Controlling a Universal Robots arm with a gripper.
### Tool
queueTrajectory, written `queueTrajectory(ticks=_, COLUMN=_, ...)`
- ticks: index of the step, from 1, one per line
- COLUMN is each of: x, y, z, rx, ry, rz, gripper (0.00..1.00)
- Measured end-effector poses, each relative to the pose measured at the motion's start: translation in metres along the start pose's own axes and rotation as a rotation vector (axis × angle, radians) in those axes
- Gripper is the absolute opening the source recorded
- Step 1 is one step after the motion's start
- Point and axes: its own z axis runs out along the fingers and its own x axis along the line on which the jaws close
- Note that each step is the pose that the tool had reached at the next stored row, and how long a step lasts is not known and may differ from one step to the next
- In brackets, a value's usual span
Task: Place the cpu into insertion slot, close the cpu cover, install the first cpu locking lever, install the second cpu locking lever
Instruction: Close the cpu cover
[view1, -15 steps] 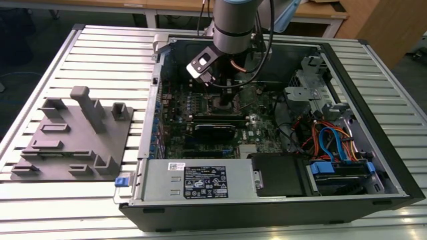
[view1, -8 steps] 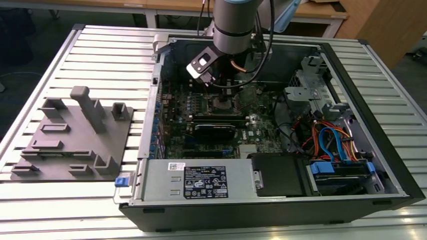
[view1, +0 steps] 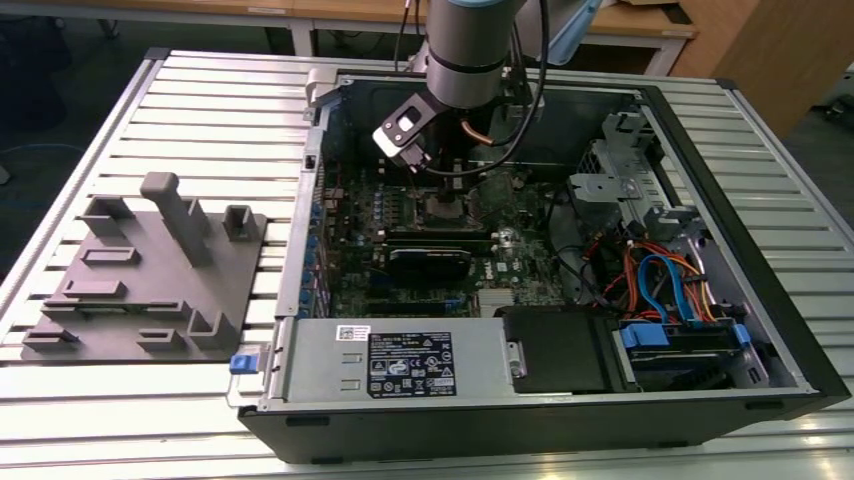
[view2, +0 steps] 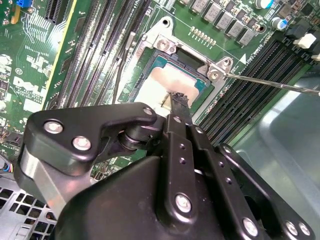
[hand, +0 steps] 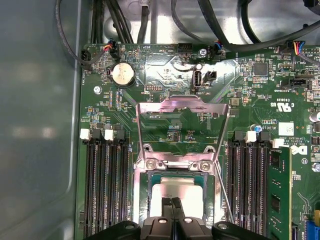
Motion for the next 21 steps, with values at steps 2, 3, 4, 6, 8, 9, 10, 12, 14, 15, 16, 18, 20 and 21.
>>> queueTrajectory(ticks=2, x=0.0000, y=0.0000, z=0.0000, rx=-0.0001, ry=0.0000, rz=0.000, gripper=0.11)
queueTrajectory(ticks=3, x=0.0000, y=0.0000, z=-0.0002, rx=-0.0001, ry=0.0001, rz=0.000, gripper=0.11)
queueTrajectory(ticks=4, x=0.0000, y=0.0000, z=-0.0005, rx=0.0001, ry=-0.0001, rz=0.000, gripper=0.11)
queueTrajectory(ticks=6, x=0.0000, y=0.0000, z=-0.0009, rx=-0.0001, ry=0.0002, rz=0.000, gripper=0.11)
queueTrajectory(ticks=8, x=0.0000, y=0.0000, z=-0.0015, rx=0.0001, ry=0.0000, rz=0.000, gripper=0.11)
queueTrajectory(ticks=9, x=0.0001, y=0.0000, z=-0.0017, rx=0.0000, ry=0.0001, rz=0.000, gripper=0.11)
queueTrajectory(ticks=10, x=0.0001, y=0.0000, z=-0.0019, rx=0.0001, ry=0.0002, rz=0.000, gripper=0.11)
queueTrajectory(ticks=12, x=0.0001, y=0.0000, z=-0.0026, rx=0.0005, ry=-0.0001, rz=0.000, gripper=0.11)
queueTrajectory(ticks=14, x=0.0002, y=0.0001, z=-0.0042, rx=0.0004, ry=0.0001, rz=0.000, gripper=0.11)
queueTrajectory(ticks=15, x=0.0002, y=0.0001, z=-0.0052, rx=0.0004, ry=0.0001, rz=0.000, gripper=0.11)
queueTrajectory(ticks=16, x=0.0003, y=0.0001, z=-0.0065, rx=0.0004, ry=0.0001, rz=0.000, gripper=0.11)
queueTrajectory(ticks=18, x=0.0004, y=0.0002, z=-0.0091, rx=0.0005, ry=0.0000, rz=0.000, gripper=0.11)
queueTrajectory(ticks=20, x=0.0006, y=0.0003, z=-0.0127, rx=0.0004, ry=0.0001, rz=0.000, gripper=0.11)
queueTrajectory(ticks=21, x=0.0007, y=0.0004, z=-0.0147, rx=0.0004, ry=0.0001, rz=0.000, gripper=0.11)
